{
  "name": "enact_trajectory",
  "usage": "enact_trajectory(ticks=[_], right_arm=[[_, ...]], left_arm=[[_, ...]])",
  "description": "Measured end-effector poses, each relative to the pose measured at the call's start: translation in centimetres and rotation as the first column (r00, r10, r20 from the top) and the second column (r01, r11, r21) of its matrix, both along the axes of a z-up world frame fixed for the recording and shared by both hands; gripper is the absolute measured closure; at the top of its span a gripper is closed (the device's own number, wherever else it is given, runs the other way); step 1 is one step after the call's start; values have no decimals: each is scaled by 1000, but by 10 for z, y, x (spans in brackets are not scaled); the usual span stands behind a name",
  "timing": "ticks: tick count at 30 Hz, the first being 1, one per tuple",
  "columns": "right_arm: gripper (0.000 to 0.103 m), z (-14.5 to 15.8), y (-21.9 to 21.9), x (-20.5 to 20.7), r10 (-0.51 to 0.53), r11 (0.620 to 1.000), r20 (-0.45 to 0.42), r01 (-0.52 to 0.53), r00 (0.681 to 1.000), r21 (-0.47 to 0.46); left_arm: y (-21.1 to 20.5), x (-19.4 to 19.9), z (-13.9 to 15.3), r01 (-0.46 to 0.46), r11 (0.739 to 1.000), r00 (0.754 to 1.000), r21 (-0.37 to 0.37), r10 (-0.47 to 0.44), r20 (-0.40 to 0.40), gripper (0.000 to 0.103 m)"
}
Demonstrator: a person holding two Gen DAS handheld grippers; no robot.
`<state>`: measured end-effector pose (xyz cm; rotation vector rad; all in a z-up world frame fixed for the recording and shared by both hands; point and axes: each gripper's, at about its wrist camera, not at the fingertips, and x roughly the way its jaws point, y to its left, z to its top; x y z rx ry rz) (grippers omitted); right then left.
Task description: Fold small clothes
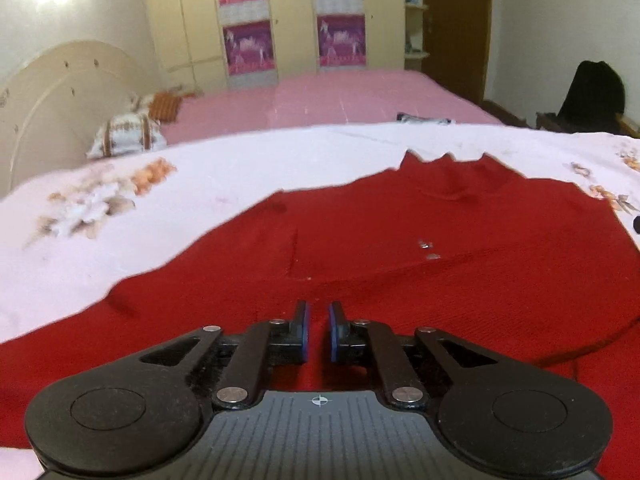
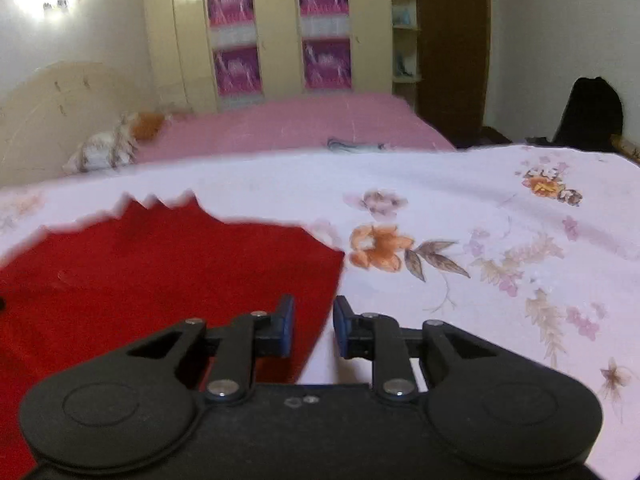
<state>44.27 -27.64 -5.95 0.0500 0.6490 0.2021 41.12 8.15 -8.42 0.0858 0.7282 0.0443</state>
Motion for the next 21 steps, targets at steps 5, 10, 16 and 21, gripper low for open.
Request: enact_trajectory(ticks=[5, 10, 16, 21], right_arm=[[97, 2, 19, -57, 108, 994, 61, -109, 992, 17], [97, -15, 31, -67, 84, 996, -9, -84, 996, -42], [83, -26, 50, -64, 152, 983, -59, -157, 987, -94], [84, 0, 57, -75, 112, 990, 11, -110, 994, -85]], left_arm=[[-16, -14, -18, 50, 998, 998, 49, -48, -35, 39], [-11, -23, 2, 34, 999, 999, -5, -34, 14, 39], [-14, -14, -13, 51, 999, 998, -8, -52, -46, 39], [18, -36, 0, 20, 993, 1000, -112, -20, -4, 39]])
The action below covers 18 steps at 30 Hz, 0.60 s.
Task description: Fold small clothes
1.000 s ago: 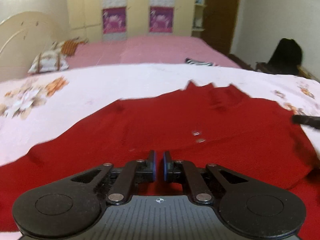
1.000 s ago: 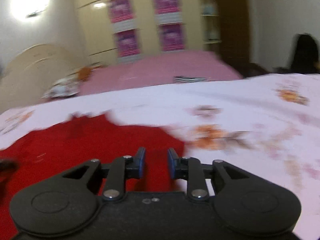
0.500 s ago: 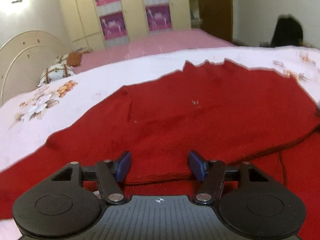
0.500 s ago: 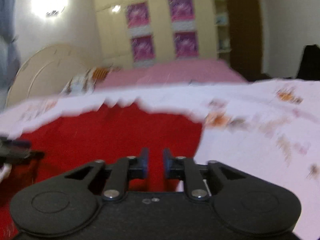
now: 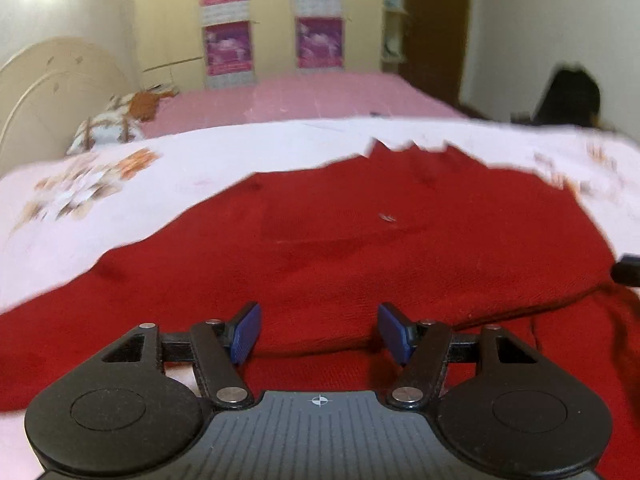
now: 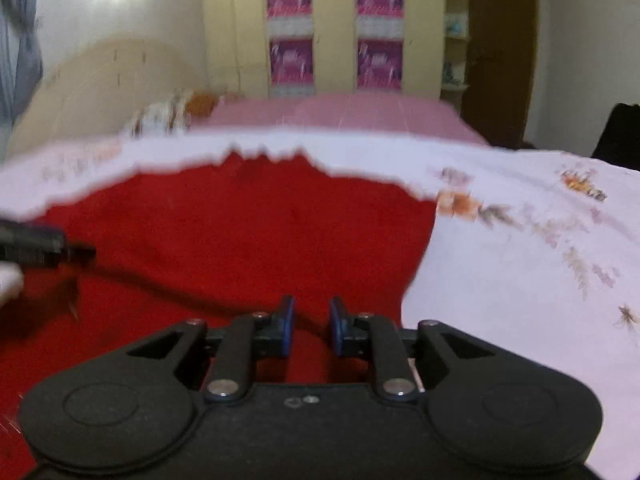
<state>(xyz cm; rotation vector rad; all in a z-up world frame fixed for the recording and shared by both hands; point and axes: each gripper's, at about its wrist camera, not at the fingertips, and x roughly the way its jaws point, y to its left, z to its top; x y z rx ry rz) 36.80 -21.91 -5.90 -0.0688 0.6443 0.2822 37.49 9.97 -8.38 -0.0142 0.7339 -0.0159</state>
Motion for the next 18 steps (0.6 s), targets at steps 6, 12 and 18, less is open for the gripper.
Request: enact_trajectory(ticks=[6, 12, 18], right_arm=[[81, 4, 6, -13, -35, 999, -19, 35, 999, 2], [81, 8, 54, -16, 39, 999, -20, -39, 999, -16], [82, 16, 97, -15, 88, 996, -18, -88, 996, -13]], left_arm=[[140, -70, -5, -320, 887, 943, -334, 333, -18, 39], [277, -154, -33, -591, 538, 733, -600, 669, -122, 40], [320, -171, -63, -570, 349, 661, -744, 733, -162, 76]])
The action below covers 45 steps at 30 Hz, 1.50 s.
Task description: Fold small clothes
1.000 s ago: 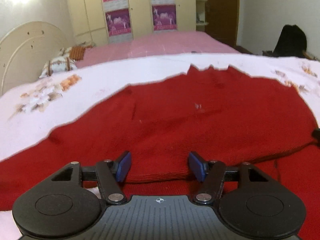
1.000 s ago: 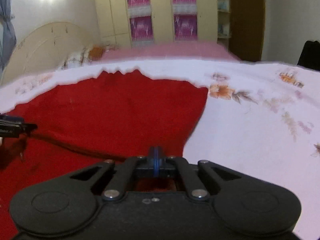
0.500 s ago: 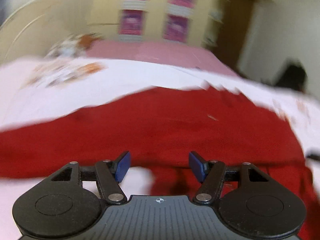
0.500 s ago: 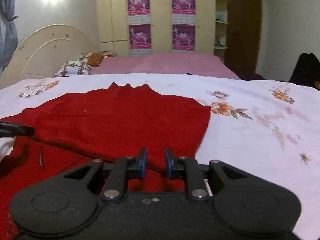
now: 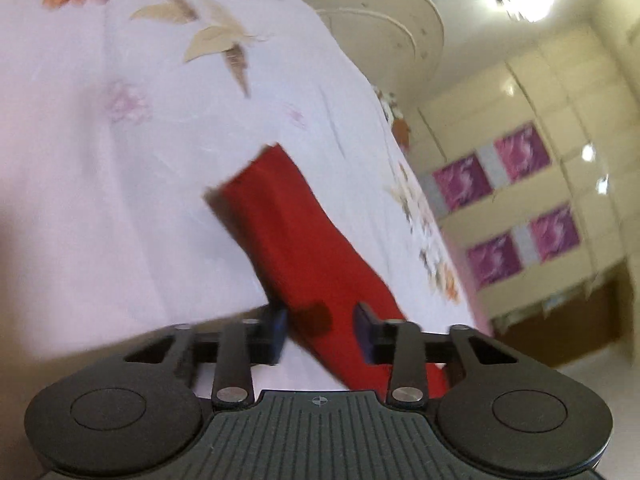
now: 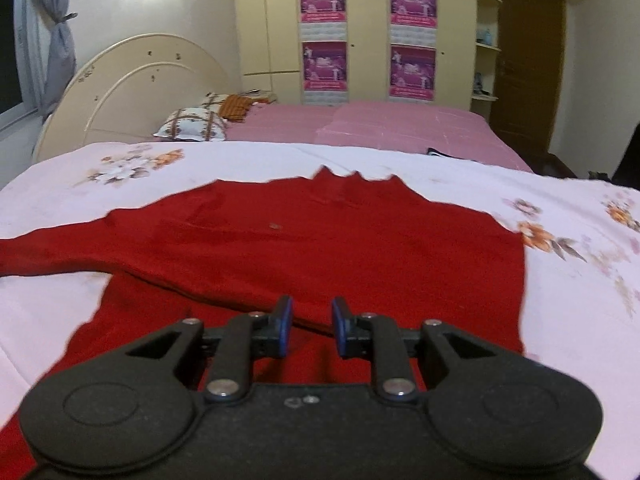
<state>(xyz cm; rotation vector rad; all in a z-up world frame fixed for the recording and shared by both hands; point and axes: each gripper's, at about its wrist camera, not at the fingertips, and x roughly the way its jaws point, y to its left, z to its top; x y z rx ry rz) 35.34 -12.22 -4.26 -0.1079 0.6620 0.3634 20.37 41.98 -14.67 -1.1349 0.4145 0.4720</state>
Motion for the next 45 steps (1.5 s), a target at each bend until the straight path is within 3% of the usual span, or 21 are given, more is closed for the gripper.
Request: enact_trajectory(ticks=[2, 5, 9, 13, 15, 18, 21, 25, 29, 31, 33, 34, 37, 38, 39, 41, 45], right_arm=[[82, 4, 8, -2, 8, 1000, 8, -8, 1000, -7], [82, 9, 16, -3, 8, 1000, 16, -8, 1000, -15], [81, 14, 18, -2, -5, 1000, 16, 5, 1000, -15], [82, 12, 14, 0, -43, 999, -6, 43, 999, 4], [81, 12, 11, 0, -69, 998, -7, 69, 998, 9], [82, 13, 0, 0, -101, 995, 2, 101, 995, 25], [82, 15, -18, 2, -151, 987, 2, 150, 989, 55], [81, 19, -51, 6, -232, 963, -28, 234, 972, 134], [79, 21, -83, 3, -299, 932, -62, 305, 952, 194], [79, 20, -99, 3, -329, 913, -90, 341, 940, 225], [79, 17, -114, 2, -352, 892, -123, 372, 928, 256], [79, 16, -120, 2, -359, 884, -138, 384, 923, 266], [69, 8, -129, 4, -319, 866, -192, 368, 928, 338], [64, 5, -127, 7, -302, 864, -208, 359, 930, 352], [63, 3, -127, 9, -284, 859, -219, 349, 933, 374], [63, -3, -123, 14, -248, 836, -248, 336, 937, 434], [63, -20, -109, 34, -184, 767, -344, 354, 921, 535]], left_arm=[[2, -3, -10, -27, 999, 999, -37, 28, 33, 85], [6, -3, -18, -39, 996, 997, -83, 45, 65, 88], [6, 11, -22, -15, 999, 998, -37, 17, 53, 88], [-1, 34, -8, 25, 992, 998, 120, -18, -57, 98], [-15, 54, 15, 105, 964, 987, 245, -70, -147, 98], [-64, 92, 57, 278, 868, 959, 411, -232, -159, 98], [-134, 135, 88, 447, 744, 892, 496, -413, -183, 98], [-248, 188, 103, 635, 568, 746, 523, -627, -225, 98], [-358, 228, 88, 769, 404, 589, 496, -749, -302, 98], [-400, 240, 76, 812, 348, 528, 469, -781, -335, 98], [-431, 246, 62, 850, 315, 473, 423, -809, -348, 98], [-441, 244, 58, 854, 296, 464, 429, -807, -366, 98], [-451, 238, 61, 836, 245, 465, 490, -791, -398, 97], [-451, 237, 68, 834, 225, 459, 503, -790, -407, 91], [-444, 225, 76, 820, 215, 464, 530, -792, -396, 76], [-418, 205, 88, 782, 232, 506, 579, -778, -371, 59], [-338, 163, 98, 724, 321, 624, 611, -682, -380, 59]])
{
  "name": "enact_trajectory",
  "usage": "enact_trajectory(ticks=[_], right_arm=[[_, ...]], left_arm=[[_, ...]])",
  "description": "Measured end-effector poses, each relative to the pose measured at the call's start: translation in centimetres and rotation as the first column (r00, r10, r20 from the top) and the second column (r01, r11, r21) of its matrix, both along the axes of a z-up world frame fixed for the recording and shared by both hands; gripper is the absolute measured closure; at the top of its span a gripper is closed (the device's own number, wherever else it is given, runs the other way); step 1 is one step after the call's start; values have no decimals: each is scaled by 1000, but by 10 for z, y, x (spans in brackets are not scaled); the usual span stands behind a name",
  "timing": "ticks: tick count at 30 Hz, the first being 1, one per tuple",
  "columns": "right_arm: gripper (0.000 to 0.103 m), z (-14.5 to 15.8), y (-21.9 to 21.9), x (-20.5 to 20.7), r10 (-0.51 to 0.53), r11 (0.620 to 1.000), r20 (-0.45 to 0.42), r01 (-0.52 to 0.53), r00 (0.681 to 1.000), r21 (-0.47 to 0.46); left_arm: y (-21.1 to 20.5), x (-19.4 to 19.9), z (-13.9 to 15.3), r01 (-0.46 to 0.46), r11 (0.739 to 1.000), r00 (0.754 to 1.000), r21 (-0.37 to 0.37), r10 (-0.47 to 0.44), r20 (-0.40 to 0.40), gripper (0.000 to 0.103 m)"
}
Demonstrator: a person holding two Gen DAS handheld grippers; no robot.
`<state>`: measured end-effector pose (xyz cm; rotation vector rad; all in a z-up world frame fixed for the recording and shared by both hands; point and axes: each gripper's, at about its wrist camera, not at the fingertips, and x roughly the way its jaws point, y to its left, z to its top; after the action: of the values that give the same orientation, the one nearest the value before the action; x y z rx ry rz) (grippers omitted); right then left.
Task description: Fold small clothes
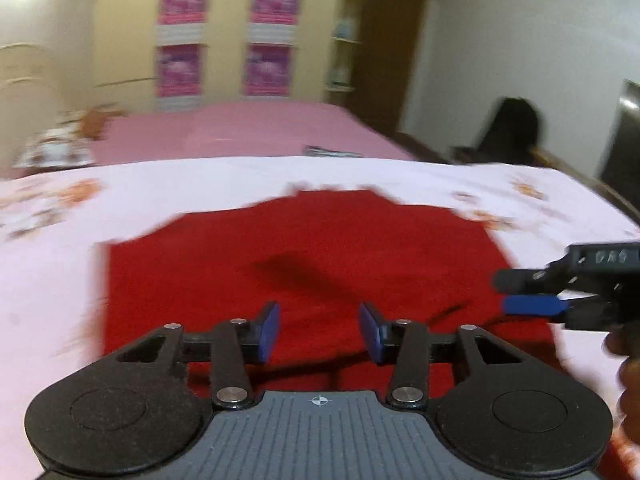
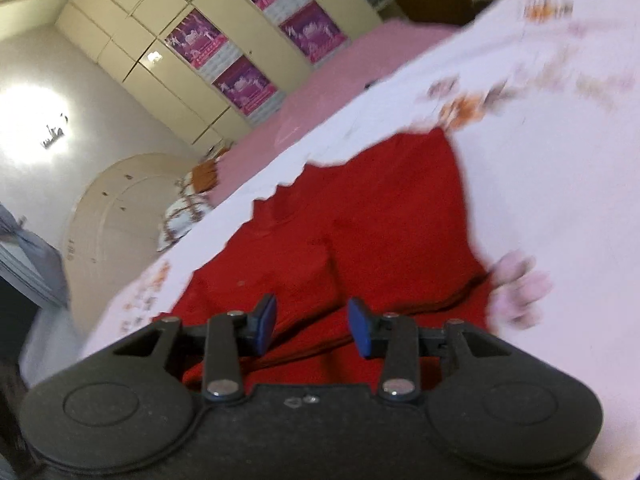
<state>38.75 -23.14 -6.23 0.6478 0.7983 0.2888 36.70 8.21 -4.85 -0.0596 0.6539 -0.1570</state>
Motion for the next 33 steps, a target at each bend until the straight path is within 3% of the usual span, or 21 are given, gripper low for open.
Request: enact_trajectory(ticks=[4, 8, 10, 11, 13, 19, 21, 24, 26, 33], right_arm=[[58, -21, 15, 21, 12, 998, -94, -6, 996, 64], [62, -26, 22, 31, -4, 996, -72, 10, 997, 86], [80, -28, 28, 36, -10, 998, -74, 14, 997, 60], [98, -27, 33, 40, -3, 1000, -75, 4, 997, 12], [98, -15, 41, 42, 16, 996, -30, -18, 999, -83], [98, 38, 14, 22, 4, 981, 139, 24, 990, -194], [98, 37, 1, 19, -12, 979, 135, 40, 991, -202], [98, 22, -13, 24, -33, 983, 82, 47, 996, -178], [98, 17, -22, 19, -47, 986, 76, 58, 996, -154], [98, 22, -17, 13, -24, 982, 118, 46, 993, -183]], left_arm=[[55, -10, -18, -128, 992, 989, -8, 127, -76, 59], [70, 0, -33, -168, 985, 981, -45, 163, -110, 59], [74, 7, -42, -194, 979, 973, -69, 183, -140, 59], [77, 9, -44, -205, 974, 970, -93, 190, -152, 59], [75, 18, -47, -216, 972, 966, -94, 199, -164, 59], [64, 13, -37, -148, 989, 983, -12, 146, -116, 59], [61, 13, -38, -129, 991, 983, 16, 130, -126, 59], [59, 16, -35, -110, 994, 989, -7, 109, -103, 59], [54, 23, -36, -105, 993, 988, 45, 110, -108, 59], [66, 29, -45, -143, 989, 978, 47, 149, -145, 59]])
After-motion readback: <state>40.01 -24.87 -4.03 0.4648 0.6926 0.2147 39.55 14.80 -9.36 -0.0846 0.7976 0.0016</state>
